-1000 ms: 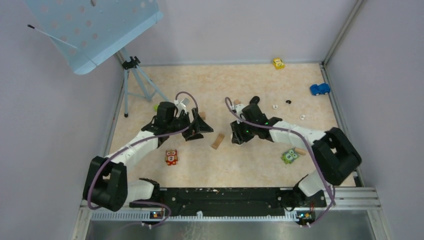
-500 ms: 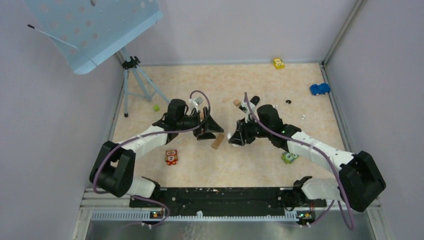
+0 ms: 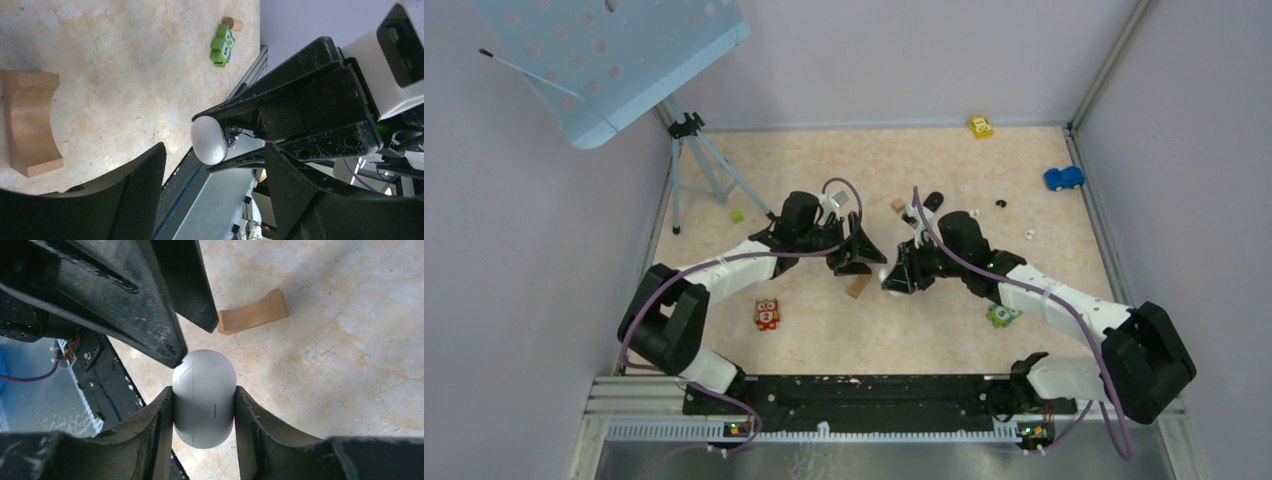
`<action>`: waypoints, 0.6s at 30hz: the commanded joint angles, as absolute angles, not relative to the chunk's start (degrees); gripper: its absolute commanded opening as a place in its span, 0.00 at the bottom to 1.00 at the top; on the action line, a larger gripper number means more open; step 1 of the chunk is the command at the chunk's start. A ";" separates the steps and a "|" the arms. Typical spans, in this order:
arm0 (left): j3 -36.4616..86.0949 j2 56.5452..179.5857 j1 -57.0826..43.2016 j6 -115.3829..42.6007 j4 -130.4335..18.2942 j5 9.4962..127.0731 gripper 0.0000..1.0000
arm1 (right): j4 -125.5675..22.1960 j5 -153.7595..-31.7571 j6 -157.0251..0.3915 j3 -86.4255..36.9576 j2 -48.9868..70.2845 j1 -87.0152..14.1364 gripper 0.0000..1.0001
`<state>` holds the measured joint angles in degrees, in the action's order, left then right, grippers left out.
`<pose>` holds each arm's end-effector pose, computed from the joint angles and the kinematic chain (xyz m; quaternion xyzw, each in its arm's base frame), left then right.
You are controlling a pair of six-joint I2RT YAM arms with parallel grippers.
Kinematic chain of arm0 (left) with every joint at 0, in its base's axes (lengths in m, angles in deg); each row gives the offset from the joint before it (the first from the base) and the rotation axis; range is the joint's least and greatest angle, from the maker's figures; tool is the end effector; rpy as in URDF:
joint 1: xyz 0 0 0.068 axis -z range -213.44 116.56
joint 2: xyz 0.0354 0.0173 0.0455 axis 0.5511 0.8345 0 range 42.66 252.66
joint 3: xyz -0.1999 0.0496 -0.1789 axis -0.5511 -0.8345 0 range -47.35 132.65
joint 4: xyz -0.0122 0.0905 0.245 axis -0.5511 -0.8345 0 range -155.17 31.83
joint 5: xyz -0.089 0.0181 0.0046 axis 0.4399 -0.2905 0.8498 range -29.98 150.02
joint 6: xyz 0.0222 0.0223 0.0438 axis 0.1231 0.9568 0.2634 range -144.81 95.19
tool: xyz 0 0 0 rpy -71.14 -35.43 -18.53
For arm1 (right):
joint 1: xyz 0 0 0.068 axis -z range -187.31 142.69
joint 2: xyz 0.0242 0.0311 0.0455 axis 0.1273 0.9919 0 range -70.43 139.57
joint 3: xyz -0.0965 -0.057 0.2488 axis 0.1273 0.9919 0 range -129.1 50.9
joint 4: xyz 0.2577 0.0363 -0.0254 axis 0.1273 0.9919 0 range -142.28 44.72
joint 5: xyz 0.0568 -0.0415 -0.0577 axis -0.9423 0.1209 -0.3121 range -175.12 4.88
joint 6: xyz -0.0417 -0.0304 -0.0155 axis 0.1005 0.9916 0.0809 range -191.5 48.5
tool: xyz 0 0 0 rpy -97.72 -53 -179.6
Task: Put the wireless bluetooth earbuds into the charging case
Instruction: Pass from the right arm to the left
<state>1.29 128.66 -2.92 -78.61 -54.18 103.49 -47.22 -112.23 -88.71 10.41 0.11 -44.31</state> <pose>0.2599 -0.1816 0.2210 0.0071 0.8364 -0.5374 0.1079 0.1985 0.1698 0.2309 -0.2546 0.8314 0.3892 0.3041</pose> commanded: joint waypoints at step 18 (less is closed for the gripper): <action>4.45 136.02 -0.29 -82.45 -51.70 111.55 0.47 | -50.70 -110.93 -87.82 10.02 0.70 -44.40 0.22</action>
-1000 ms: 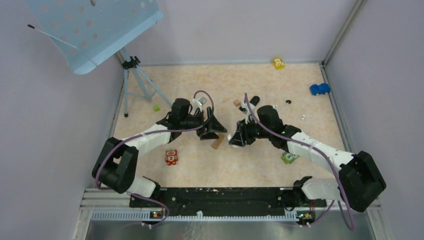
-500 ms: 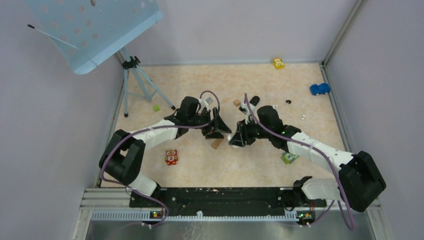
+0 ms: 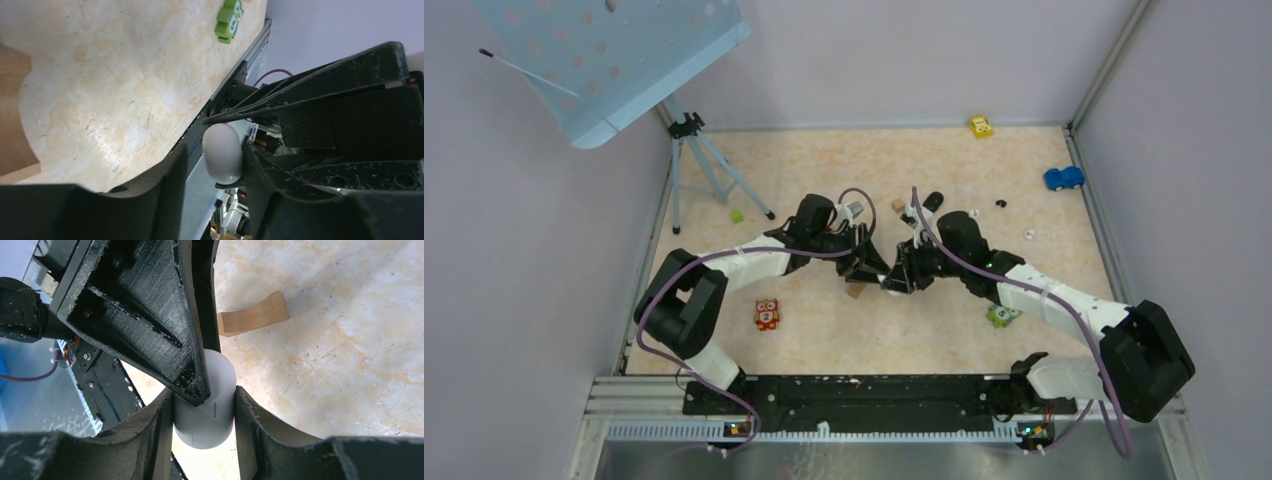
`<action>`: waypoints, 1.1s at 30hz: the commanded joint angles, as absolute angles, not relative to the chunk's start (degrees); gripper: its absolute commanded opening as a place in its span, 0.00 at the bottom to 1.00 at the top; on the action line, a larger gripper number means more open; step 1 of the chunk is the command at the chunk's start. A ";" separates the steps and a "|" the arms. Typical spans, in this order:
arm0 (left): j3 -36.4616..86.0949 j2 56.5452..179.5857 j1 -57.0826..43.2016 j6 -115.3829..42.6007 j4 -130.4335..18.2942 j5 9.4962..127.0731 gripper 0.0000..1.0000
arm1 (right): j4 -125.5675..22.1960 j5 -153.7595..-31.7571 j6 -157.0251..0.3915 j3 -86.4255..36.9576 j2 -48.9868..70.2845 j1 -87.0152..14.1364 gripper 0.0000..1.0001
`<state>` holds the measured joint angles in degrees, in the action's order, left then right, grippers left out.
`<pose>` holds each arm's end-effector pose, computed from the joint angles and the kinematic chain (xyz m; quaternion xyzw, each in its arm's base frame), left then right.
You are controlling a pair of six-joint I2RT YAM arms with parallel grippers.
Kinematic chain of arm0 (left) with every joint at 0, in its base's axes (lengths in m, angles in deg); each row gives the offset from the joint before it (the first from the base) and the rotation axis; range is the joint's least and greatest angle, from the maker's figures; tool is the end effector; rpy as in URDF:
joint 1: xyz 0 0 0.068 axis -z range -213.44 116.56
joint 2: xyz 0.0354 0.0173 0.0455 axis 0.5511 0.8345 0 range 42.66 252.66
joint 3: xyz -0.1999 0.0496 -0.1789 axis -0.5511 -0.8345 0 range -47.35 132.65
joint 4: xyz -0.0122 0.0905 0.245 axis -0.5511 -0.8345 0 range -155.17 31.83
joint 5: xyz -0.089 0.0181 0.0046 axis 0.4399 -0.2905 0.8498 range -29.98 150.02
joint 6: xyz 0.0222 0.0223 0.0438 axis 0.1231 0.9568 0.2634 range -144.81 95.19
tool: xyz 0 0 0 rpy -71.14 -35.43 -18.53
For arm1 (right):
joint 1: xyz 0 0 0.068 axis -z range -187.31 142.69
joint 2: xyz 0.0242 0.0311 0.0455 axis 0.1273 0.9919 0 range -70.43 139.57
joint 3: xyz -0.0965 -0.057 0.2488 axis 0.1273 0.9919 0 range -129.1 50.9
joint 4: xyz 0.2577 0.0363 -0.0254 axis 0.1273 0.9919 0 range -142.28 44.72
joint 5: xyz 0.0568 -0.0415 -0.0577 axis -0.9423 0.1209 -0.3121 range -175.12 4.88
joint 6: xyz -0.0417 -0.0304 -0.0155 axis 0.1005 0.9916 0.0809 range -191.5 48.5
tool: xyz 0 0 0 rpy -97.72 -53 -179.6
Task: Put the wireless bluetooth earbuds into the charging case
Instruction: Pass from the right arm to the left, then pass from the left arm to the right
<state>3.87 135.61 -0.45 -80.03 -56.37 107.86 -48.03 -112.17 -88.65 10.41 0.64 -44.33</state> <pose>0.2637 -0.2026 0.1960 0.0087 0.8458 -0.5330 0.0222 0.2000 0.1710 0.2299 -0.2553 0.8302 0.3895 0.3064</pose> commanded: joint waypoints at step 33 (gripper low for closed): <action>10.06 132.22 -0.64 -77.71 -31.99 129.50 0.00 | -107.17 -122.08 -137.72 39.80 -22.46 -31.67 0.81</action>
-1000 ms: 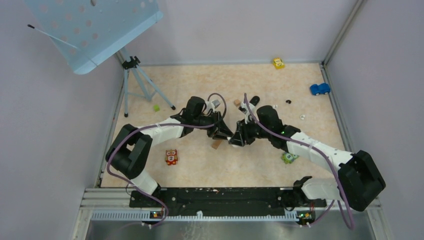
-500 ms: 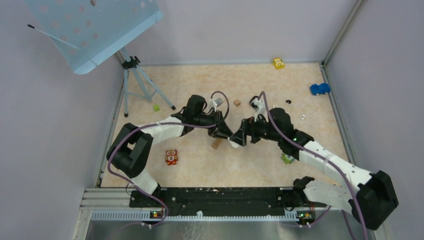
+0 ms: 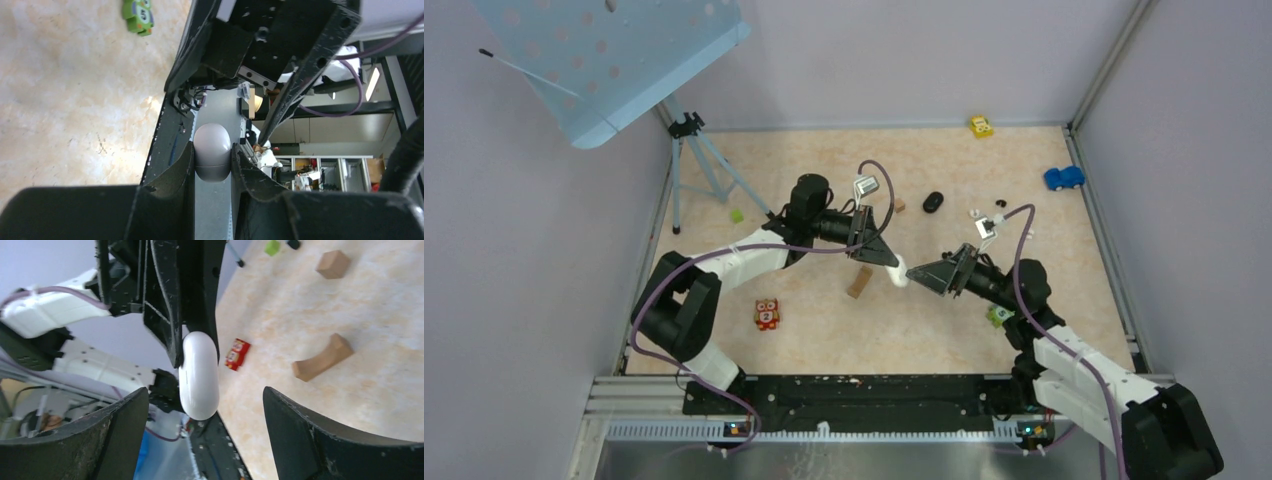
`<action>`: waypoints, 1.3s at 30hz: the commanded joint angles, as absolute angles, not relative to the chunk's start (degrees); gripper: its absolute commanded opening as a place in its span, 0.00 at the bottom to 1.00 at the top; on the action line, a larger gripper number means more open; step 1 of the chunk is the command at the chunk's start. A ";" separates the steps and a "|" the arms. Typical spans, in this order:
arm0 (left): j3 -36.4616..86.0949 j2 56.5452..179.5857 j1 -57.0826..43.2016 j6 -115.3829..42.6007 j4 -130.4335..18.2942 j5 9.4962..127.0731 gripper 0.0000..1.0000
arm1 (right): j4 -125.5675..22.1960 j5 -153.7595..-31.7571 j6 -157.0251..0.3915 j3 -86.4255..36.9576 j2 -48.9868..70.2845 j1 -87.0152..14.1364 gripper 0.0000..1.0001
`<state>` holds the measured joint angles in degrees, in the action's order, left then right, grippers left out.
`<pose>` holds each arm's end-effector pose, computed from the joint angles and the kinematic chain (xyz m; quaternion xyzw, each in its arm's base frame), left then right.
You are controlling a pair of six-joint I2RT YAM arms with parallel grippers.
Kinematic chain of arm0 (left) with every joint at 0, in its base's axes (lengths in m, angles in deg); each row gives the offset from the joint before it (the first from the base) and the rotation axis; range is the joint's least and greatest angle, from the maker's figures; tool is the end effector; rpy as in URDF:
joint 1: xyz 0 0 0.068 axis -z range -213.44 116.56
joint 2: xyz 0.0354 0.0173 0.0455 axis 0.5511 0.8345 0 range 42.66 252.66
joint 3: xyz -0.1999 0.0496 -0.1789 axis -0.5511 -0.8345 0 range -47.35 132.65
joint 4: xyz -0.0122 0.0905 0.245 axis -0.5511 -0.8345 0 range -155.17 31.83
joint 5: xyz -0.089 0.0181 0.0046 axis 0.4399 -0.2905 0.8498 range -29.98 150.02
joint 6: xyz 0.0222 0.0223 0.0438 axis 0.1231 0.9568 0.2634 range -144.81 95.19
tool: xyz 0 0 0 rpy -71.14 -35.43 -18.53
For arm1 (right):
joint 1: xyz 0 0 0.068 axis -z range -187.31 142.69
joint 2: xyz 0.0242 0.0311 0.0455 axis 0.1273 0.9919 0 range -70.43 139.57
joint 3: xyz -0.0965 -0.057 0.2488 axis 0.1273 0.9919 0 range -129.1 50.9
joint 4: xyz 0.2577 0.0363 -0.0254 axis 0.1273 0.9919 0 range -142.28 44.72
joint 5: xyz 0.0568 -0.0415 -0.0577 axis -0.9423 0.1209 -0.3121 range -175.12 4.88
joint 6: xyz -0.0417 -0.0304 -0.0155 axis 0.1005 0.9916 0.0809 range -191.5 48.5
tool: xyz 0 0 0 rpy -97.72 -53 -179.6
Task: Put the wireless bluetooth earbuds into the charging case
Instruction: Pass from the left arm to the right
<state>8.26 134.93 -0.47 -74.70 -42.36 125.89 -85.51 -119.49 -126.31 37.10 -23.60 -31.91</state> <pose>0.2723 -0.2153 0.2476 0.2035 0.7289 -0.6508 0.0610 0.1562 0.0936 0.2232 -0.0263 0.7057 0.5927 0.3874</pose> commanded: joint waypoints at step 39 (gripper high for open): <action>8.38 130.88 -0.39 -81.68 -28.92 127.46 0.00 | -140.43 -128.29 -152.82 36.87 1.66 -32.93 0.18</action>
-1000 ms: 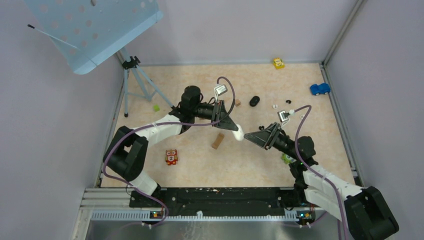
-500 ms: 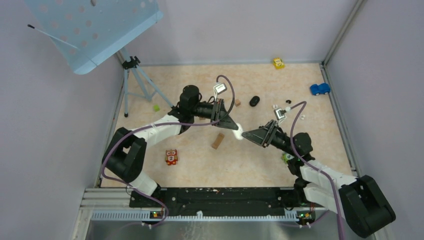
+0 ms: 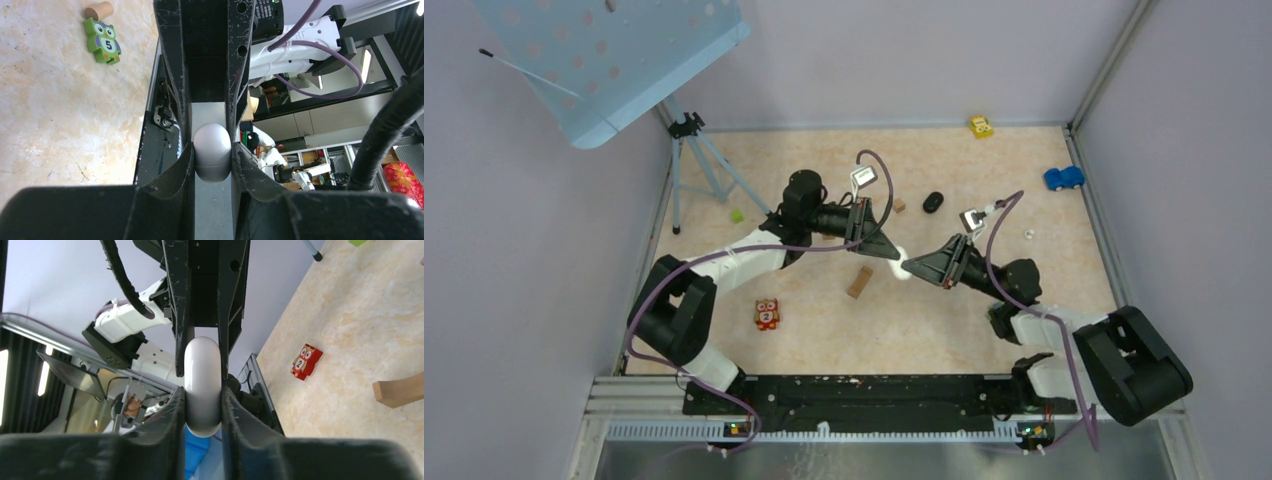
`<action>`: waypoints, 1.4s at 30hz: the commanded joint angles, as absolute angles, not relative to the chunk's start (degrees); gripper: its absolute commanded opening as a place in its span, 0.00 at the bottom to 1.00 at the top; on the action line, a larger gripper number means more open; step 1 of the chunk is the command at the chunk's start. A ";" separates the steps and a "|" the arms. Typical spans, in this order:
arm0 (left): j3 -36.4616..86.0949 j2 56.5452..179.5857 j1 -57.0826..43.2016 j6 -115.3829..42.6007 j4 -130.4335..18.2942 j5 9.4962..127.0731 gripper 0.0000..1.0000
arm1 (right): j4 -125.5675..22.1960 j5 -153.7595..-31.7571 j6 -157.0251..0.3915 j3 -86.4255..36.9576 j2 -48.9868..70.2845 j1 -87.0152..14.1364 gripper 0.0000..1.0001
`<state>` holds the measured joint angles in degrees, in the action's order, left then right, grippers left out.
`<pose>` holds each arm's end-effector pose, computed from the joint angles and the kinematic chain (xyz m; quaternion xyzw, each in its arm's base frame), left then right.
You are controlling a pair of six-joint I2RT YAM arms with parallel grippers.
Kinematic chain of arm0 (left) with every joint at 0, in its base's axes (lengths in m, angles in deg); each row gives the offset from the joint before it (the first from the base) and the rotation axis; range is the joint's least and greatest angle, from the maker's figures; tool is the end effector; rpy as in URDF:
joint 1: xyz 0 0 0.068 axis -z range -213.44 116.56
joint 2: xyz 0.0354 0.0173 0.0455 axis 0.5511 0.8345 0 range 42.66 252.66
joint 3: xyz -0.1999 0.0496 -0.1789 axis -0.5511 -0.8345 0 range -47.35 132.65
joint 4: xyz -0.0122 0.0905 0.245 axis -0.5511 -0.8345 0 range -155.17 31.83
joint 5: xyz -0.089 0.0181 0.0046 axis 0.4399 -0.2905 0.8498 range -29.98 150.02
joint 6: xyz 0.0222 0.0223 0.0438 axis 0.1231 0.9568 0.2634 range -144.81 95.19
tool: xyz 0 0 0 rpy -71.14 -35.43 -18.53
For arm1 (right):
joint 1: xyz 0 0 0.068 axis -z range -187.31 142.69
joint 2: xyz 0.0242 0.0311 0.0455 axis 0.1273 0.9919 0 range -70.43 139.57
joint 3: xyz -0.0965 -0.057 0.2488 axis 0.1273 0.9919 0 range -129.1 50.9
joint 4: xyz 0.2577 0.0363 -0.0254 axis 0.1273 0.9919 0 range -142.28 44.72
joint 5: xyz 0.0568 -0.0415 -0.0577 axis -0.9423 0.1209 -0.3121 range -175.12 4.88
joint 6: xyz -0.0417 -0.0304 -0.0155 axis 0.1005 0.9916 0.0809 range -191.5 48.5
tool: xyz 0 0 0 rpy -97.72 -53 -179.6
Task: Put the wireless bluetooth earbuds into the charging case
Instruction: Pass from the left arm to the right, then pass from the right arm to the left
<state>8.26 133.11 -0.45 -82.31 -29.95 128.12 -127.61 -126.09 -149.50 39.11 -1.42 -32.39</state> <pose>0.2707 -0.2151 0.2767 0.2326 0.6837 -0.6857 0.0912 0.1753 0.1078 0.2179 -0.0086 0.6186 0.7215 0.3108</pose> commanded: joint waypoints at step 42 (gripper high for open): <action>0.61 131.57 2.85 -91.46 -18.60 113.37 0.83 | -112.70 -111.30 -141.71 39.45 -10.93 -35.12 0.00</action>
<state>1.60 130.80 2.11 -87.49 -28.44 111.68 -109.54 -112.60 -142.18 41.75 -12.13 -33.66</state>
